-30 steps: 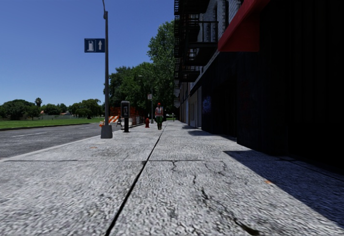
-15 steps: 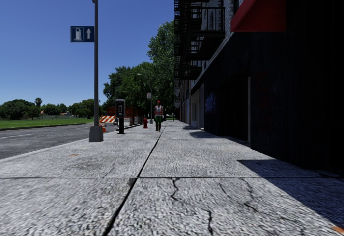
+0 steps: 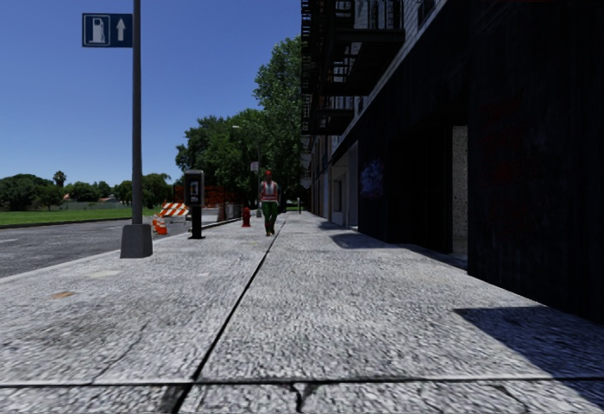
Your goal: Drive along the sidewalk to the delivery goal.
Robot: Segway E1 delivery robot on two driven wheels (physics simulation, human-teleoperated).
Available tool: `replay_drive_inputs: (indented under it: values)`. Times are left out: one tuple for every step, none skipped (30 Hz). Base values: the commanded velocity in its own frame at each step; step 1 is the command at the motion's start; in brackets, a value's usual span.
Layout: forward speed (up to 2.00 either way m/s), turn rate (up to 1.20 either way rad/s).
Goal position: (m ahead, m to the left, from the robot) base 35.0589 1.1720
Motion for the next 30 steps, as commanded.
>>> replay_drive_inputs:
  values:
    - [2.00,0.00]
    - [2.00,0.00]
    - [2.00,0.00]
    - [2.00,0.00]
    - [2.00,0.00]
    - [2.00,0.00]
    - [2.00,0.00]
    - [2.00,0.00]
    - [2.00,0.00]
    - [2.00,0.00]
    - [2.00,0.00]
    - [2.00,0.00]
    - [2.00,0.00]
    - [2.00,0.00]
    - [2.00,0.00]
    - [2.00,0.00]
    - [2.00,0.00]
    - [2.00,0.00]
    - [2.00,0.00]
    - [2.00,0.00]
    - [2.00,0.00]
    - [2.00,0.00]
    - [2.00,0.00]
    - [2.00,0.00]
    - [2.00,0.00]
    - [2.00,0.00]
    - [2.00,0.00]
    - [2.00,0.00]
    - [2.00,0.00]
    - [2.00,0.00]
